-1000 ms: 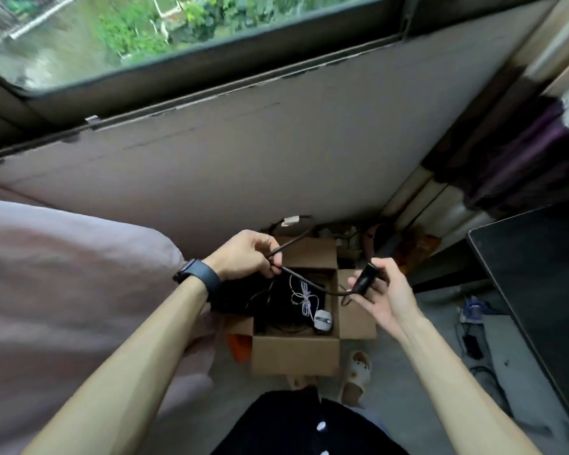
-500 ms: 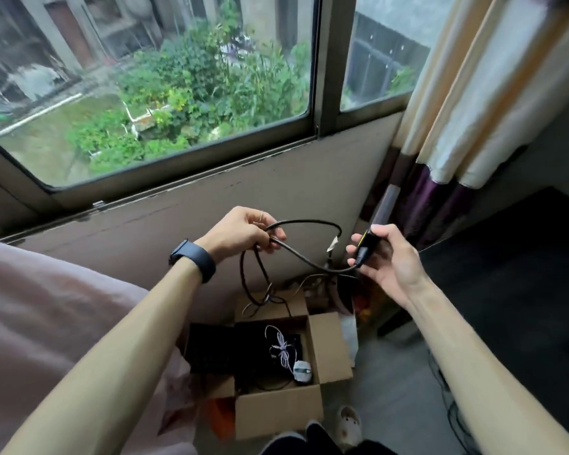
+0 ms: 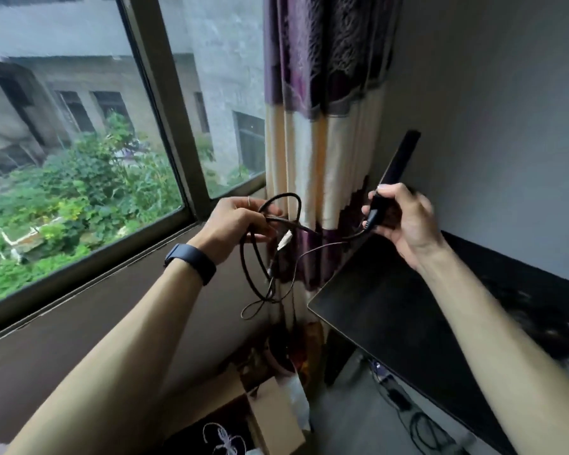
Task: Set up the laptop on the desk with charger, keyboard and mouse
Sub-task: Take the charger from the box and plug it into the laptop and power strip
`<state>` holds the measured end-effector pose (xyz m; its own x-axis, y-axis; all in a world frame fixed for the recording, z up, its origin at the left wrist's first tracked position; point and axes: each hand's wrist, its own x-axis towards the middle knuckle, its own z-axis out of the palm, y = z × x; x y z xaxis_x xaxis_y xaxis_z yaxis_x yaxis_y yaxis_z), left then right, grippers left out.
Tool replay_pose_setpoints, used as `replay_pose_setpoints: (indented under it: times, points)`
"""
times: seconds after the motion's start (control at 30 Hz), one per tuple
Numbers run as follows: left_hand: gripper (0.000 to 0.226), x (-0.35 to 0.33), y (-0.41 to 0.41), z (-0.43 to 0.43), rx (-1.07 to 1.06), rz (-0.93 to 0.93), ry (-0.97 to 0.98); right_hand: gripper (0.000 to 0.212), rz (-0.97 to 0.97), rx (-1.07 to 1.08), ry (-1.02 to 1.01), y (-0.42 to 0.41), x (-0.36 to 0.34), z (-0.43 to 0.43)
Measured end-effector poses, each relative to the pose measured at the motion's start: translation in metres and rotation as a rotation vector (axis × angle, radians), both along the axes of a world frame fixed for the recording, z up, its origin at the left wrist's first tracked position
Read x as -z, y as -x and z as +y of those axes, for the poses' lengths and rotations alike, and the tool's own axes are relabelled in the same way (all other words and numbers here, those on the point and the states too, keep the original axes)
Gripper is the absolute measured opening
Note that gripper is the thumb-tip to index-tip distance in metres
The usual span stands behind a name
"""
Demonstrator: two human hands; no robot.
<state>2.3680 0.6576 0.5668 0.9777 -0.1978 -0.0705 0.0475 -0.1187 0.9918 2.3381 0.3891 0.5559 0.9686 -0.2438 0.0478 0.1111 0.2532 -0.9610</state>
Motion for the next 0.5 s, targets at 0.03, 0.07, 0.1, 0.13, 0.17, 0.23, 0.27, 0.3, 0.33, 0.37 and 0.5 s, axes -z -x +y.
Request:
replay_pose_setpoints:
  times: [0.03, 0.07, 0.1, 0.13, 0.17, 0.23, 0.27, 0.3, 0.33, 0.37, 0.5]
  points:
    - [0.032, -0.012, -0.002, -0.026, 0.029, -0.021, 0.029, 0.028, -0.027, 0.05, 0.0, 0.007, -0.011, -0.024]
    - [0.031, -0.024, -0.004, -0.048, 0.047, -0.04, 0.068, 0.023, -0.052, 0.093, -0.003, 0.011, -0.02, -0.045]
    - [0.03, -0.035, -0.005, -0.07, 0.062, -0.058, 0.106, 0.02, -0.072, 0.134, -0.014, 0.016, -0.028, -0.067]
    - [0.031, -0.046, -0.005, -0.101, 0.087, -0.074, 0.152, 0.019, -0.093, 0.186, -0.022, 0.024, -0.039, -0.095]
    - [0.032, -0.053, -0.004, -0.122, 0.095, -0.091, 0.194, 0.018, -0.105, 0.216, -0.028, 0.028, -0.046, -0.113]
    - [0.033, -0.07, 0.003, -0.187, 0.134, -0.132, 0.251, 0.017, -0.136, 0.296, -0.025, 0.047, -0.064, -0.169]
    - [0.032, -0.076, 0.007, -0.216, 0.14, -0.15, 0.27, 0.018, -0.141, 0.328, -0.029, 0.055, -0.069, -0.194]
    - [0.032, -0.082, 0.012, -0.248, 0.144, -0.158, 0.298, 0.02, -0.142, 0.359, -0.023, 0.065, -0.074, -0.222]
    - [0.031, -0.086, 0.019, -0.277, 0.147, -0.158, 0.33, 0.023, -0.144, 0.379, -0.01, 0.075, -0.078, -0.246]
    - [0.031, -0.089, 0.027, -0.318, 0.169, -0.159, 0.36, 0.026, -0.154, 0.409, -0.003, 0.089, -0.082, -0.281]
    - [0.032, -0.09, 0.057, -0.432, 0.219, -0.137, 0.432, 0.02, -0.131, 0.524, 0.033, 0.132, -0.074, -0.379]
